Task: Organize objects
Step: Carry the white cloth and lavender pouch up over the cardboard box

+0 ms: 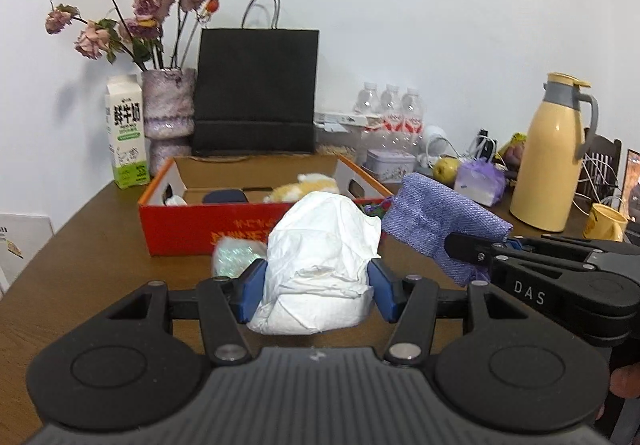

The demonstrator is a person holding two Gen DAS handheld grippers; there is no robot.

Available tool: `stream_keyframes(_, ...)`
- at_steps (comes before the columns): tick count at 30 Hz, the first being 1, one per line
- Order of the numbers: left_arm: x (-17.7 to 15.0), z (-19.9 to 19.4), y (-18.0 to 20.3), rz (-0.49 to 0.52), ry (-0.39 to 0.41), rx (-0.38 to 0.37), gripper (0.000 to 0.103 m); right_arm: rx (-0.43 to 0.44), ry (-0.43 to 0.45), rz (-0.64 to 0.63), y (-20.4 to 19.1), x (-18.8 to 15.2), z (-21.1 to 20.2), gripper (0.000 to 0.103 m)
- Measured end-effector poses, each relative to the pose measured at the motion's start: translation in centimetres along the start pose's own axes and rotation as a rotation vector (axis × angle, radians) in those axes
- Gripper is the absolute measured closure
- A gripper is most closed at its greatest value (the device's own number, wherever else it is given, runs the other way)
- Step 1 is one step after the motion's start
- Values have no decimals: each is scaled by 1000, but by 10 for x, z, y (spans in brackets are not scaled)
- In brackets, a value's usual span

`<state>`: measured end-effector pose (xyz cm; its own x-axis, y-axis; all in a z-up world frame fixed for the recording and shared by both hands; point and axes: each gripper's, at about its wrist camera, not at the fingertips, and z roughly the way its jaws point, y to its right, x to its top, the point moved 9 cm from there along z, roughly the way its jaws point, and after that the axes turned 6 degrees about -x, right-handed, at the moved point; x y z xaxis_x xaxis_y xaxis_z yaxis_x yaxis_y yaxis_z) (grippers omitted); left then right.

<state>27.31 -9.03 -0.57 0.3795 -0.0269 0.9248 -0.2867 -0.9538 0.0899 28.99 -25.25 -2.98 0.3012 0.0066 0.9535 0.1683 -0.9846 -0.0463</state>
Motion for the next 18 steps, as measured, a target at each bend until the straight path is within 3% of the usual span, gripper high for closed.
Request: stream_keyframes(18, 44, 23, -46, -41, 40, 53, 47, 39, 38, -21, -39, 42, 38, 95)
